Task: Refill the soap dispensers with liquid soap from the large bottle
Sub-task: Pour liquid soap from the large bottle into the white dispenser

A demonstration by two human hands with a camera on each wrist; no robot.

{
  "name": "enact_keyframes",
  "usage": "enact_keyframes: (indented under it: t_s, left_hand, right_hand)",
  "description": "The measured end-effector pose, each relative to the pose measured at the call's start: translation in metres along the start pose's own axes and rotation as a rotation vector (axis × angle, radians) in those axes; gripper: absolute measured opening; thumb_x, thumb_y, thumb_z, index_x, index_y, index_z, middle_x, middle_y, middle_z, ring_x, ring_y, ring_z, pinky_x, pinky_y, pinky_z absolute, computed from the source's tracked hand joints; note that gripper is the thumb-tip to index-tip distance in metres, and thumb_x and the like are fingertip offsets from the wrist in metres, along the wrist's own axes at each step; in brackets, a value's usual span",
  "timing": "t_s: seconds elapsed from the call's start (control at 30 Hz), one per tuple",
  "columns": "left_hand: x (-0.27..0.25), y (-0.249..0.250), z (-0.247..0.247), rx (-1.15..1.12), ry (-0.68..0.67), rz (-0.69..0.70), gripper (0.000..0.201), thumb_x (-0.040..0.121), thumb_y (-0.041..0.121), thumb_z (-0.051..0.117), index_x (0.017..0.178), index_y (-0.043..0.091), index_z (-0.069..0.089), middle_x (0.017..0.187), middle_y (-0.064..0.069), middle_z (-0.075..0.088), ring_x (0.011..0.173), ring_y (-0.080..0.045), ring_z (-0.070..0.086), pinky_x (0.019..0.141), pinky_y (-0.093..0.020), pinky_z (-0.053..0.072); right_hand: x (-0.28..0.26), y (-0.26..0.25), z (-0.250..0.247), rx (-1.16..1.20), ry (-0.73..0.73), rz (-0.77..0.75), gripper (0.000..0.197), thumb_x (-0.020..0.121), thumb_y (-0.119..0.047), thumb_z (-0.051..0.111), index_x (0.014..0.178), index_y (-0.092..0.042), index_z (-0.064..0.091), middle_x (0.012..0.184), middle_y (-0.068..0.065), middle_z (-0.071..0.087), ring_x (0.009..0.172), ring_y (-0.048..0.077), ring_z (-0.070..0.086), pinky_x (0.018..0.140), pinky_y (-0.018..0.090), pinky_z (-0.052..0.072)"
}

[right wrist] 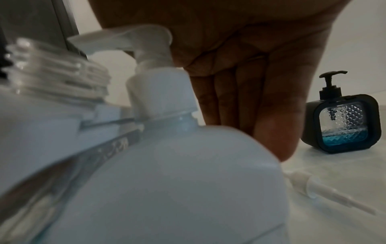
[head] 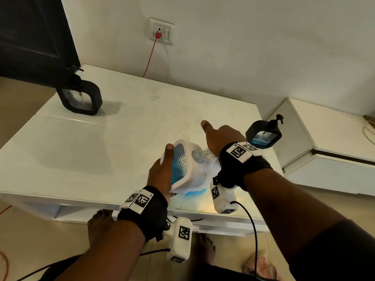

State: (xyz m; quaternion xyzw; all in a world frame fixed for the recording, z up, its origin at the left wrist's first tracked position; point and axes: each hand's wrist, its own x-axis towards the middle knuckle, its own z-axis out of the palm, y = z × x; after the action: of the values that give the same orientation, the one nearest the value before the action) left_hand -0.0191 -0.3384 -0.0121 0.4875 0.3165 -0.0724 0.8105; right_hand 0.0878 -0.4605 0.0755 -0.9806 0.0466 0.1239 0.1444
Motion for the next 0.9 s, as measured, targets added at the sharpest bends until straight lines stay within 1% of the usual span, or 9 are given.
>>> enact_keyframes:
  t_s: [0.1,0.17,0.27,0.37,0.47,0.53,0.7,0.8,0.9]
  left_hand:
    - [0.002,-0.001,0.000,0.008,-0.003,-0.006,0.091,0.055,0.090,0.054,0.122,0.030,0.067,0.111,-0.007,0.076,0.102,-0.032,0.073,0.090,-0.054,0.061]
    - [0.002,0.000,0.000,0.023,0.008,0.000,0.084,0.061,0.088,0.051,0.121,0.031,0.066,0.110,-0.005,0.076,0.101,-0.030,0.073,0.085,-0.048,0.063]
    - [0.004,0.000,0.000,0.035,0.008,-0.001,0.080,0.063,0.088,0.048,0.116,0.032,0.066,0.110,-0.005,0.076,0.100,-0.031,0.073,0.088,-0.052,0.062]
    - [0.004,0.000,0.000,0.032,0.013,-0.010,0.079,0.062,0.089,0.048,0.114,0.033,0.067,0.112,-0.006,0.076,0.100,-0.031,0.073,0.088,-0.052,0.062]
    - [0.005,-0.001,0.000,0.020,0.023,-0.006,0.083,0.058,0.090,0.050,0.116,0.032,0.067,0.112,-0.006,0.076,0.101,-0.031,0.073,0.088,-0.052,0.062]
    - [0.005,-0.002,0.000,0.014,0.021,-0.003,0.084,0.056,0.091,0.050,0.114,0.032,0.067,0.111,-0.006,0.076,0.101,-0.032,0.073,0.090,-0.054,0.061]
    - [0.006,-0.006,0.000,0.003,0.017,0.003,0.102,0.046,0.095,0.055,0.123,0.030,0.067,0.113,-0.007,0.076,0.104,-0.033,0.073,0.093,-0.059,0.060]
    - [0.006,-0.005,0.000,-0.005,0.016,0.005,0.104,0.044,0.096,0.056,0.124,0.030,0.067,0.114,-0.007,0.076,0.105,-0.033,0.072,0.093,-0.059,0.059]
    - [0.007,-0.006,0.000,-0.003,0.017,0.015,0.105,0.042,0.096,0.055,0.124,0.030,0.066,0.114,-0.008,0.076,0.105,-0.033,0.072,0.094,-0.059,0.059]
  right_hand:
    - [-0.002,-0.003,-0.004,0.001,-0.046,0.005,0.070,0.093,-0.074,0.027,0.084,-0.012,0.058,0.087,0.005,0.060,0.080,0.025,0.056,0.075,0.034,0.037]
    - [-0.002,-0.005,-0.007,0.017,-0.083,0.001,0.075,0.091,-0.078,0.023,0.076,-0.014,0.058,0.079,0.005,0.060,0.075,0.023,0.055,0.074,0.034,0.036]
    - [-0.002,-0.006,-0.012,0.048,-0.119,-0.010,0.079,0.087,-0.082,0.019,0.071,-0.015,0.059,0.077,0.007,0.061,0.080,0.026,0.058,0.076,0.034,0.038]
    - [-0.001,-0.006,-0.012,0.052,-0.117,-0.013,0.079,0.089,-0.081,0.018,0.070,-0.015,0.058,0.076,0.007,0.061,0.072,0.023,0.056,0.072,0.033,0.036]
    - [-0.001,-0.006,-0.010,0.036,-0.089,-0.006,0.077,0.089,-0.081,0.020,0.073,-0.015,0.058,0.082,0.007,0.062,0.080,0.025,0.058,0.074,0.034,0.037]
    - [0.000,-0.004,-0.007,0.030,-0.070,0.002,0.076,0.088,-0.081,0.022,0.074,-0.016,0.058,0.082,0.006,0.062,0.083,0.027,0.058,0.073,0.034,0.037]
    - [0.001,0.000,-0.001,0.019,-0.021,0.006,0.073,0.089,-0.079,0.027,0.080,-0.015,0.061,0.081,0.005,0.061,0.078,0.025,0.056,0.073,0.034,0.037]
    - [0.000,0.001,0.001,0.015,0.005,0.002,0.069,0.090,-0.076,0.030,0.081,-0.014,0.058,0.084,0.005,0.060,0.080,0.026,0.055,0.074,0.034,0.038]
    - [-0.001,0.001,0.001,0.005,0.015,0.002,0.069,0.091,-0.074,0.031,0.094,-0.014,0.063,0.090,0.005,0.061,0.083,0.026,0.054,0.075,0.034,0.038]
